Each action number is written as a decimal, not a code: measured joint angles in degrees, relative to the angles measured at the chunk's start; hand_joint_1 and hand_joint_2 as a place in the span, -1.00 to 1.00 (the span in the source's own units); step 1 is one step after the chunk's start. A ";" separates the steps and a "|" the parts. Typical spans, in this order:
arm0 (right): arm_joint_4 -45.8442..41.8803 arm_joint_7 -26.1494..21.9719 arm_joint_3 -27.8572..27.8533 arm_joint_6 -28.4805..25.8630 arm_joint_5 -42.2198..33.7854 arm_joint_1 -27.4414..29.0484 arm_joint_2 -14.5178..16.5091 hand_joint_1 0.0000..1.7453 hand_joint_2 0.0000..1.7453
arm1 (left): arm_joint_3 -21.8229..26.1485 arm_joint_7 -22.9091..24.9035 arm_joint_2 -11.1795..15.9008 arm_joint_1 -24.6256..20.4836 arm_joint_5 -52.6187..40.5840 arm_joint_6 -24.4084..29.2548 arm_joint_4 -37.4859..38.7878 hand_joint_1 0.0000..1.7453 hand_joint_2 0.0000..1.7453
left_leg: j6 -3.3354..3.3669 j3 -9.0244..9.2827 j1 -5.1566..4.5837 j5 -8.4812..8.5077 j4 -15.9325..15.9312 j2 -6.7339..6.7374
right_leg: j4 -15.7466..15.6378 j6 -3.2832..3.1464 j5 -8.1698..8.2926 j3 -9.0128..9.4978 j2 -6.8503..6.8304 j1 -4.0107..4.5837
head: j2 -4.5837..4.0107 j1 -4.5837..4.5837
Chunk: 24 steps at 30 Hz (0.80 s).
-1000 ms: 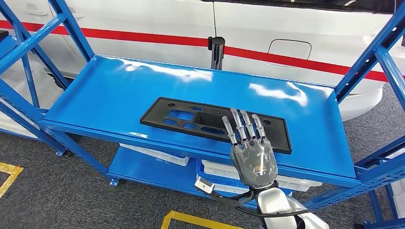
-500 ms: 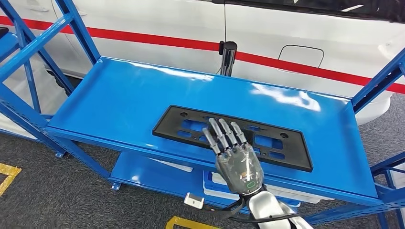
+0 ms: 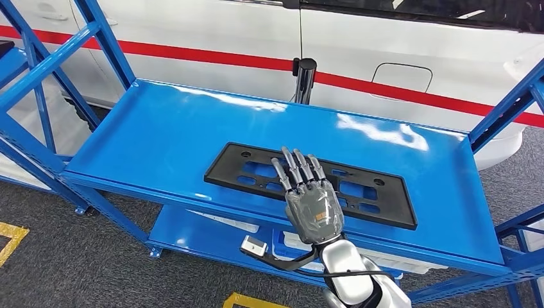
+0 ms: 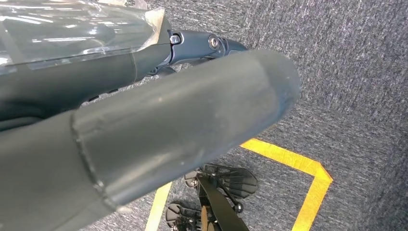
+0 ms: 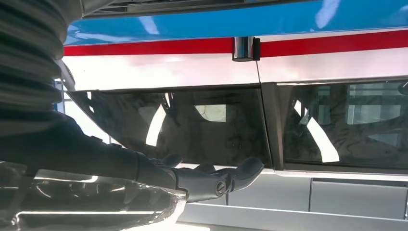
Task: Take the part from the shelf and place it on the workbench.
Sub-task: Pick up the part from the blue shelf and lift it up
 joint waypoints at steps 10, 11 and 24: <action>1.28 2.00 0.15 0.36 0.01 -0.81 -0.31 -1.00 1.00 | -0.85 0.25 -0.36 0.02 0.48 0.45 0.00 -1.00 -1.00 | -0.01 0.02 0.05 -0.01 0.00 0.00 | 0.01 -0.02 -0.02 0.02 0.00 0.06 | 0.00 0.01; 1.22 2.41 0.15 0.55 0.01 -0.80 -0.47 -1.00 1.00 | -0.99 0.26 -0.43 0.03 0.43 0.47 -0.01 -1.00 -1.00 | -0.01 0.02 0.05 -0.01 0.00 0.00 | 0.01 -0.02 -0.02 0.02 0.00 0.06 | 0.00 0.00; 0.57 4.24 0.25 1.27 0.01 0.37 -3.53 -1.00 1.00 | -2.40 0.91 -1.86 0.10 1.42 2.65 -0.04 -1.00 -1.00 | -0.01 0.04 0.03 -0.01 0.01 0.02 | 0.01 -0.02 -0.01 0.04 0.00 0.05 | 0.00 0.00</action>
